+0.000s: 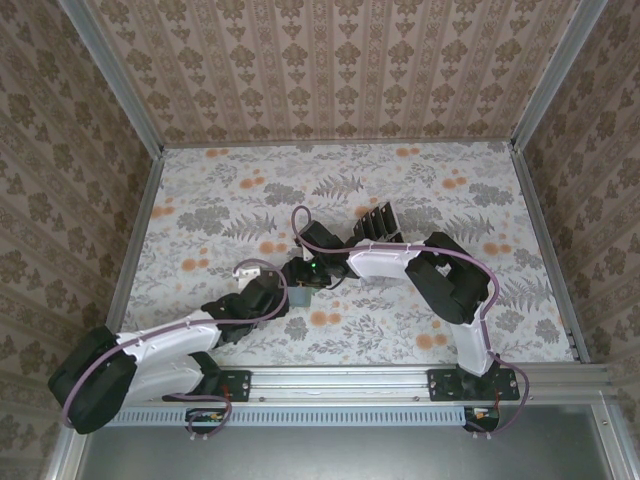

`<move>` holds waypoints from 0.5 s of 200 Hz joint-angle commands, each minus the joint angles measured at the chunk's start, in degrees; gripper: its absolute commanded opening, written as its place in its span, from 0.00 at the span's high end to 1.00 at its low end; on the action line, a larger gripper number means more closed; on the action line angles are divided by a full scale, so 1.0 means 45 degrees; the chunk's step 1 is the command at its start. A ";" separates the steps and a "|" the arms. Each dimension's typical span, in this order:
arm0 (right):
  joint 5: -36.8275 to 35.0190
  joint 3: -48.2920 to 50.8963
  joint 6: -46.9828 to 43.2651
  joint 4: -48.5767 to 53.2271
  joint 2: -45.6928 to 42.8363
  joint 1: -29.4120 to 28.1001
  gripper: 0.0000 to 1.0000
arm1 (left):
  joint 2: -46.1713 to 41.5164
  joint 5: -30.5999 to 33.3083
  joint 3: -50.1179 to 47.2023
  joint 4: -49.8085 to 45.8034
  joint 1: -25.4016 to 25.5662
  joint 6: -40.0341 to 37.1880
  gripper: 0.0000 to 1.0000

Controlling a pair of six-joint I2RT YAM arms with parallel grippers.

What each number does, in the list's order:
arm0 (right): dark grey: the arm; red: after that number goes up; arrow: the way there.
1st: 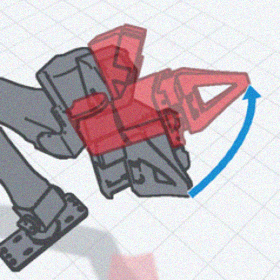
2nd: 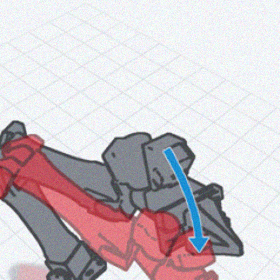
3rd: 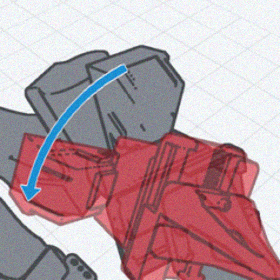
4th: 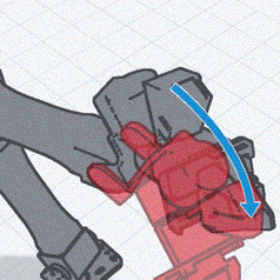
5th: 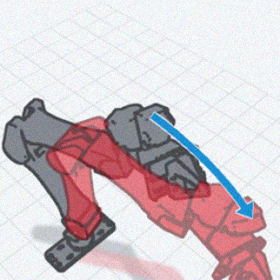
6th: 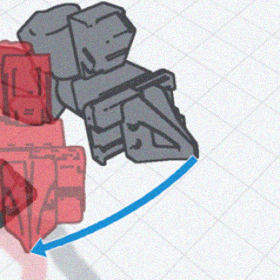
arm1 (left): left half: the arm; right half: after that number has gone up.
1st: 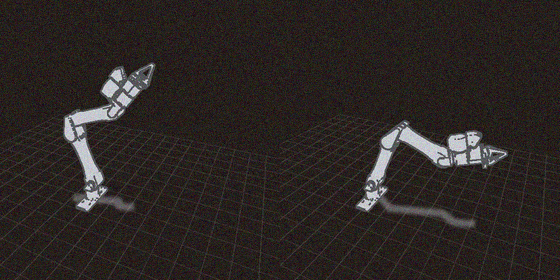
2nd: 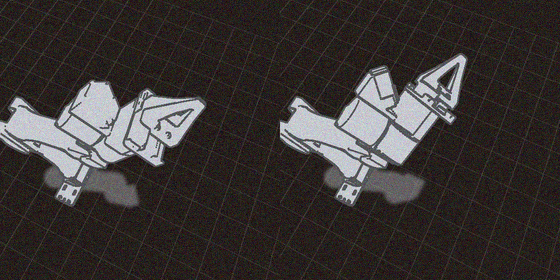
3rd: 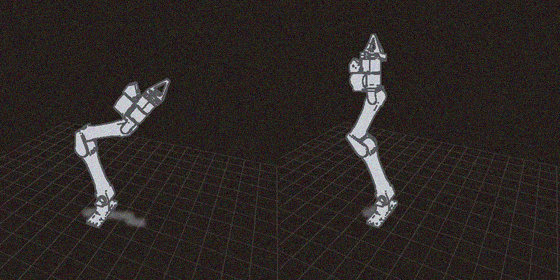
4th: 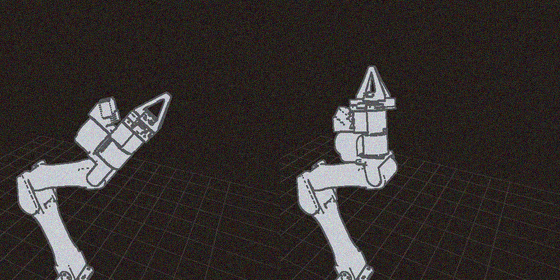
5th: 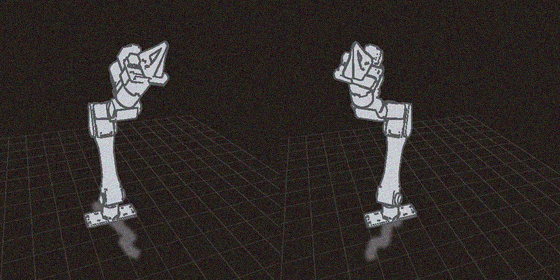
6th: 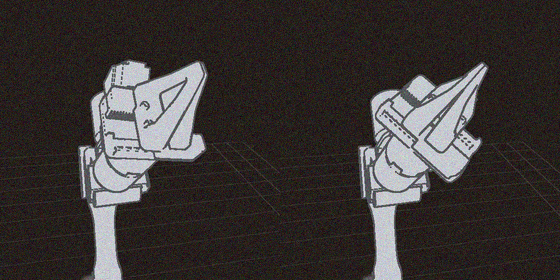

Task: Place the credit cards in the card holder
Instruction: Flip over the card slot on the card holder.

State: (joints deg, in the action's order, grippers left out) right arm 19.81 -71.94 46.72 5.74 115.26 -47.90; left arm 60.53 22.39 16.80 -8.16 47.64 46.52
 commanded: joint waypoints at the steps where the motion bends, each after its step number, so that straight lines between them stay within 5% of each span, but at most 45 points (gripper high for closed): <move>1: 0.0079 -0.0299 0.0126 0.0017 0.0025 -0.0076 0.45 | -0.0641 0.0309 0.0160 -0.1503 -0.0019 0.0267 0.00; 100: 0.0065 -0.2271 0.0165 0.1160 0.0389 -0.0677 0.44 | -0.4975 0.1344 0.0719 -0.3921 -0.0035 0.1324 0.00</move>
State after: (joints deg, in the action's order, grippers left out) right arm 19.81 -77.95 46.76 7.70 115.33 -49.82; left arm 41.69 25.67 18.46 -20.93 47.59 49.60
